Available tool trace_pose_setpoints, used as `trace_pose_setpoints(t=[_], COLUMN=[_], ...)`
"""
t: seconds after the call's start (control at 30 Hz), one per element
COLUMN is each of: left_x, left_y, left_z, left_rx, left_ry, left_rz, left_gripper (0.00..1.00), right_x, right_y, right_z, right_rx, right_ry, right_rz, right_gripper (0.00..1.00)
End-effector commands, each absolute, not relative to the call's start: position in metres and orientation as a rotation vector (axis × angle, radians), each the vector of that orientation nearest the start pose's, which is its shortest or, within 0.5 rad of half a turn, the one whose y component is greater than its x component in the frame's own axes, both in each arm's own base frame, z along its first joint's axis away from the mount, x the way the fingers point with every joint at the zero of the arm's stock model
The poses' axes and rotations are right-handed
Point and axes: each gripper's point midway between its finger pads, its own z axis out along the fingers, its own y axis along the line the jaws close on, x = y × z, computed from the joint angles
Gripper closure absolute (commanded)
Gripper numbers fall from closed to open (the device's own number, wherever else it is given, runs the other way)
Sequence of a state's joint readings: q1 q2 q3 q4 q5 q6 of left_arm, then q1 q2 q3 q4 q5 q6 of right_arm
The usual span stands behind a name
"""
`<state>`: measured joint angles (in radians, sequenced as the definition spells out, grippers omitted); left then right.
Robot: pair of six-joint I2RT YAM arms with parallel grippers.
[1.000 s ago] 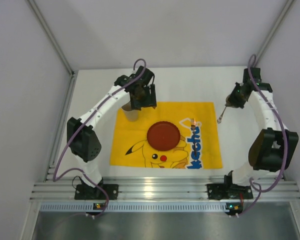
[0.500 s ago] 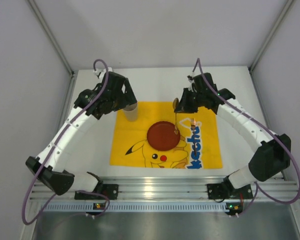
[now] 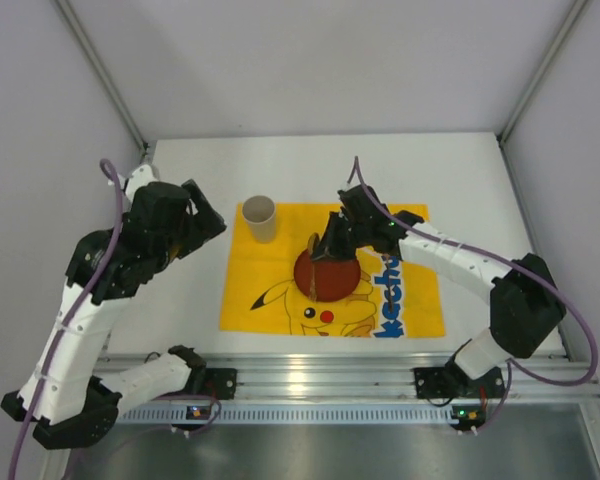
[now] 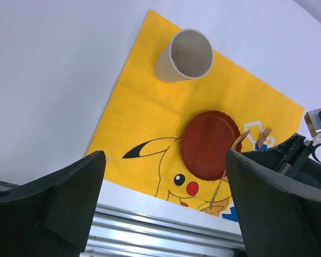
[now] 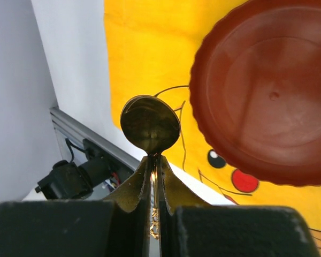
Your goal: Set the dinner table for one person
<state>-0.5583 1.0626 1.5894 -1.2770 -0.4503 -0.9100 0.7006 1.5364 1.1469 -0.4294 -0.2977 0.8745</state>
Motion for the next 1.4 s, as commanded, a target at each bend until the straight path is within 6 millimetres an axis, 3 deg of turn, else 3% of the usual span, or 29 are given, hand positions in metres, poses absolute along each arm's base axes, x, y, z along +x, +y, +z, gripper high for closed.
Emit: trace_pose_setpoints(t=[0.0, 0.23, 0.27, 0.3, 0.37, 0.4, 0.47, 0.5, 0.57, 0.6, 0.83, 1.03, 1.23, 1.33, 1.37], left_x=[0.207, 0.194, 0.190, 0.188, 0.182, 0.180, 0.174, 0.173, 0.168, 0.167, 0.156, 0.149, 0.148, 0.149, 0.149], left_y=[-0.067, -0.075, -0.075, -0.076, -0.079, -0.079, -0.080, -0.080, -0.080, -0.080, -0.072, -0.066, -0.064, -0.065, -0.065], left_z=[0.335, 0.321, 0.318, 0.317, 0.314, 0.314, 0.311, 0.311, 0.312, 0.312, 0.315, 0.313, 0.313, 0.312, 0.312], left_rx=[-0.603, -0.472, -0.466, -0.454, -0.440, -0.438, -0.434, -0.432, -0.430, -0.425, -0.420, -0.431, -0.434, -0.433, -0.435], left_ry=[2.147, 2.251, 2.252, 2.251, 2.254, 2.255, 2.262, 2.262, 2.260, 2.259, 2.261, 2.263, 2.269, 2.277, 2.277], left_rz=[-0.226, -0.242, -0.258, -0.274, -0.316, -0.329, -0.353, -0.361, -0.381, -0.385, -0.375, -0.363, -0.352, -0.347, -0.348], left_gripper=[0.02, 0.02, 0.02, 0.02, 0.02, 0.02, 0.02, 0.02, 0.02, 0.02, 0.02, 0.02, 0.02, 0.02, 0.02], right_x=[0.260, 0.266, 0.267, 0.267, 0.269, 0.269, 0.272, 0.274, 0.278, 0.281, 0.284, 0.272, 0.267, 0.272, 0.271], right_y=[0.356, 0.395, 0.401, 0.412, 0.422, 0.433, 0.442, 0.451, 0.456, 0.463, 0.474, 0.474, 0.472, 0.468, 0.468], right_z=[0.176, 0.168, 0.158, 0.164, 0.143, 0.150, 0.131, 0.137, 0.120, 0.124, 0.087, 0.060, 0.049, 0.051, 0.053], right_rx=[0.173, 0.354, 0.358, 0.350, 0.365, 0.347, 0.344, 0.334, 0.339, 0.333, 0.306, 0.252, 0.181, 0.143, 0.119], right_ry=[2.508, 2.464, 2.480, 2.473, 2.517, 2.507, 2.542, 2.530, 2.561, 2.552, 2.620, 2.681, 2.696, 2.673, 2.666], right_rz=[1.150, 1.150, 1.130, 1.141, 1.080, 1.098, 1.043, 1.059, 1.020, 1.031, 0.946, 0.865, 0.809, 0.767, 0.759], right_gripper=[1.00, 1.00, 1.00, 1.00, 1.00, 1.00, 1.00, 1.00, 1.00, 1.00, 1.00, 1.00, 1.00, 0.90, 0.80])
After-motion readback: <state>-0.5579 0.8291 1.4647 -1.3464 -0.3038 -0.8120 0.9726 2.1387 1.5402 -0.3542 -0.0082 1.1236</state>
